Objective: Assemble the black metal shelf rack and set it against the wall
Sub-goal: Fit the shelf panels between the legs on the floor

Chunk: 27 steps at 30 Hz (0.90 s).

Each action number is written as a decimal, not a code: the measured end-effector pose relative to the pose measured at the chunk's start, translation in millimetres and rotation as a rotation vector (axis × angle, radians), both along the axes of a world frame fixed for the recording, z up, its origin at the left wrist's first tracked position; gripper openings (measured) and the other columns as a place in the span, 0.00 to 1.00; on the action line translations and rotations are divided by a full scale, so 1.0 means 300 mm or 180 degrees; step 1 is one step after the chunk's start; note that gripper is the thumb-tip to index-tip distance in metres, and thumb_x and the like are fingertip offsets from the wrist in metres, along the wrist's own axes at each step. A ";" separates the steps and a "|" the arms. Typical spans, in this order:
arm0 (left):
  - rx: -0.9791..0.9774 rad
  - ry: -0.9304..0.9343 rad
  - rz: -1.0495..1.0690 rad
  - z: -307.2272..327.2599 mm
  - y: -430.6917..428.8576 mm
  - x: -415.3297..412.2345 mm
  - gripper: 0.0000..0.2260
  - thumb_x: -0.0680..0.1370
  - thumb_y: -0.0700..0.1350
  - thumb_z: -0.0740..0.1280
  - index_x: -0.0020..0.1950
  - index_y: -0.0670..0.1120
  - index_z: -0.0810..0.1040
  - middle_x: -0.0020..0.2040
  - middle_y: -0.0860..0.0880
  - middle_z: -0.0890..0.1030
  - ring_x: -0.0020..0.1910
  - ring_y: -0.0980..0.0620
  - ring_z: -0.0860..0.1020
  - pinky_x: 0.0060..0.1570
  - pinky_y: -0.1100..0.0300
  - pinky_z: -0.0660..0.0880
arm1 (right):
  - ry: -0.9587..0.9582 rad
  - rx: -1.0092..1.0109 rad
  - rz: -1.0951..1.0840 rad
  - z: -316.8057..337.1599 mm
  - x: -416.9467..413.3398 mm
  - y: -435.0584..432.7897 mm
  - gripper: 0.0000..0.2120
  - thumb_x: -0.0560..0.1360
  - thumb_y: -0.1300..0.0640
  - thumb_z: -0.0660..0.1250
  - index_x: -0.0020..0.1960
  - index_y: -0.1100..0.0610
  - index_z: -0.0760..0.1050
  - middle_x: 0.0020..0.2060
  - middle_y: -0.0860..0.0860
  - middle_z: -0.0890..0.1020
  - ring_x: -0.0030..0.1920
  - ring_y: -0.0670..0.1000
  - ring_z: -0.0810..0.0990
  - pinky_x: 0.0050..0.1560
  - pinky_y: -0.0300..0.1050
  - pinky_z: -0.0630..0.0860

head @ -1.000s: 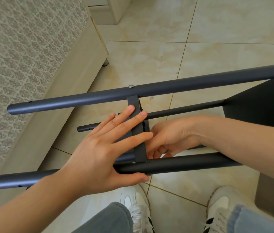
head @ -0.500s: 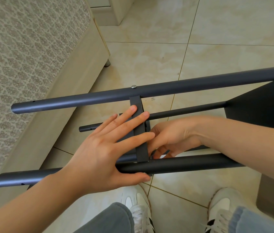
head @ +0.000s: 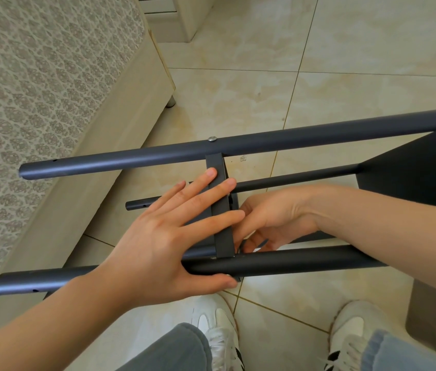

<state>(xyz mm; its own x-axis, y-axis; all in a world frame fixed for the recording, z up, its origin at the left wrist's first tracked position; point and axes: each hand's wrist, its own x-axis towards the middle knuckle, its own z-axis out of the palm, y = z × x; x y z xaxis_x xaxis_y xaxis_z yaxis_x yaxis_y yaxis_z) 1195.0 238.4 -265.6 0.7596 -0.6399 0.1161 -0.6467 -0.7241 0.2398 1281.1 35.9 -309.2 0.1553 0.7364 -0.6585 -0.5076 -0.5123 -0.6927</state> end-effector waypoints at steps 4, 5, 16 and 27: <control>-0.0027 -0.0001 0.0009 -0.001 0.000 0.000 0.34 0.71 0.67 0.72 0.73 0.52 0.74 0.80 0.50 0.63 0.81 0.47 0.56 0.72 0.36 0.65 | -0.0025 -0.0015 0.0043 0.005 0.010 -0.010 0.05 0.76 0.60 0.69 0.46 0.55 0.84 0.45 0.53 0.84 0.46 0.50 0.82 0.49 0.44 0.79; -0.0037 0.0000 0.0010 -0.001 0.001 0.001 0.34 0.71 0.67 0.72 0.73 0.52 0.74 0.80 0.50 0.63 0.81 0.47 0.56 0.72 0.36 0.65 | -0.0059 -0.0043 0.0034 0.004 0.010 -0.007 0.04 0.76 0.60 0.70 0.46 0.55 0.84 0.43 0.53 0.84 0.44 0.50 0.81 0.48 0.43 0.79; -0.0055 -0.0011 0.0009 -0.002 0.003 -0.003 0.34 0.72 0.67 0.72 0.73 0.52 0.75 0.80 0.50 0.64 0.81 0.47 0.57 0.73 0.37 0.65 | -0.0017 -0.0005 0.0009 0.007 0.005 0.000 0.05 0.77 0.60 0.69 0.51 0.57 0.82 0.44 0.53 0.84 0.45 0.51 0.79 0.50 0.43 0.79; -0.0034 -0.0034 -0.0022 -0.009 0.005 -0.003 0.34 0.71 0.67 0.72 0.73 0.52 0.75 0.80 0.50 0.64 0.81 0.46 0.57 0.71 0.36 0.66 | 0.0057 0.0070 -0.0037 0.004 -0.004 -0.003 0.04 0.77 0.62 0.68 0.49 0.57 0.82 0.42 0.53 0.83 0.41 0.50 0.79 0.47 0.42 0.79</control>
